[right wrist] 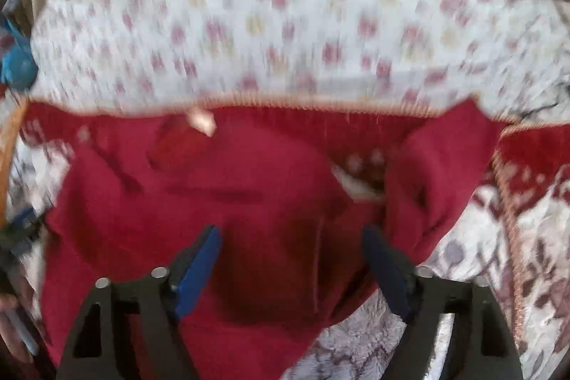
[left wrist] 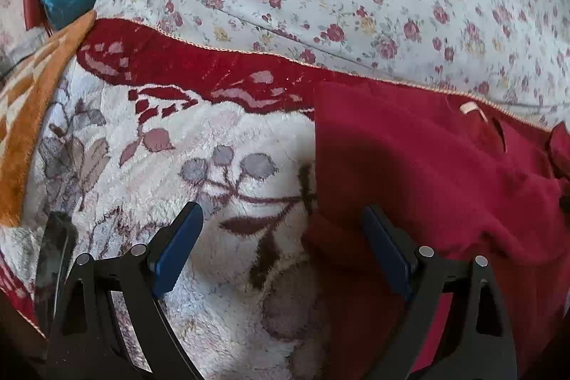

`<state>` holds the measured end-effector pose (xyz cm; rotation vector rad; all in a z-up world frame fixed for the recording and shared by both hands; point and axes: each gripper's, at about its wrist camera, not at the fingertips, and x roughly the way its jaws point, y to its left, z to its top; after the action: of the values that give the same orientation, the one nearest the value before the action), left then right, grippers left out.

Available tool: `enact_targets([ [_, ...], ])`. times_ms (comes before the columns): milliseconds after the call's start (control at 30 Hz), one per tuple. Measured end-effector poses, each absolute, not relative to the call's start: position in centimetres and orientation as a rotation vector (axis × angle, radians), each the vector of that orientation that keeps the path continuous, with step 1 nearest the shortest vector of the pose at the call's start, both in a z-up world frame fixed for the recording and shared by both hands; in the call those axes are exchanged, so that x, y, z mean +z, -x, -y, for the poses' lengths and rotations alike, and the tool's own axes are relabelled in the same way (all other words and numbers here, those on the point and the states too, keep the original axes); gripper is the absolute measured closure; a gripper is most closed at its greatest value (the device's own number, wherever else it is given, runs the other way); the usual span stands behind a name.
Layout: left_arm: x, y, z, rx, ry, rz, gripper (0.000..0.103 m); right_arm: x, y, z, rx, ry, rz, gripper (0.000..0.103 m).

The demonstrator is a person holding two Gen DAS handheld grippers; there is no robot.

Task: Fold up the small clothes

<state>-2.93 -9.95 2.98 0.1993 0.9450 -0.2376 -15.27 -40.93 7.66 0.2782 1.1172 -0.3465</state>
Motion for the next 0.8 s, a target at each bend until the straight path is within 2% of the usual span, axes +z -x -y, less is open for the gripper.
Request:
enact_targets([
  [33, 3.0, 3.1, 10.0, -0.234, -0.203, -0.939, 0.012, 7.0, 15.2, 40.8, -0.323, -0.264, -1.147, 0.086],
  [67, 3.1, 3.1, 10.0, -0.233, -0.199, -0.934, 0.012, 7.0, 15.2, 40.3, -0.334, -0.219, -1.145, 0.093],
  [100, 3.3, 3.1, 9.8, -0.235, -0.187, -0.929, 0.012, 8.0, 15.5, 39.6, -0.337, -0.162, -1.093, 0.093],
  [200, 3.7, 3.1, 9.8, -0.24, -0.156, -0.913, 0.012, 10.5, 15.9, 39.7, -0.367, -0.159, -0.964, 0.094],
  [267, 3.8, 3.3, 10.2, -0.244, -0.167, -0.908, 0.012, 10.3, 15.3, 40.4, -0.426, -0.127, -0.941, 0.094],
  [433, 4.4, 4.1, 10.6, -0.265, -0.186, -0.88, 0.012, 6.7, 14.5, 42.5, -0.489, -0.184, -1.066, 0.094],
  [633, 5.6, 4.5, 10.7, -0.309, -0.144, -0.84, 0.012, 9.6, 17.6, 41.7, -0.397, -0.298, -0.996, 0.092],
  [667, 5.0, 4.4, 11.1, -0.308, -0.169, -0.864, 0.012, 8.9, 17.4, 41.6, -0.367, -0.306, -1.024, 0.082],
  [700, 4.4, 4.2, 11.5, -0.306, -0.192, -0.893, 0.012, 7.5, 17.3, 41.7, -0.35, -0.311, -1.082, 0.077],
  [733, 3.8, 4.1, 11.7, -0.308, -0.207, -0.924, 0.012, 6.6, 17.3, 41.9, -0.34, -0.324, -1.123, 0.077],
  [800, 2.8, 4.1, 11.9, -0.307, -0.22, -0.963, 0.012, 6.9, 18.3, 42.6, -0.326, -0.409, -1.081, 0.077],
])
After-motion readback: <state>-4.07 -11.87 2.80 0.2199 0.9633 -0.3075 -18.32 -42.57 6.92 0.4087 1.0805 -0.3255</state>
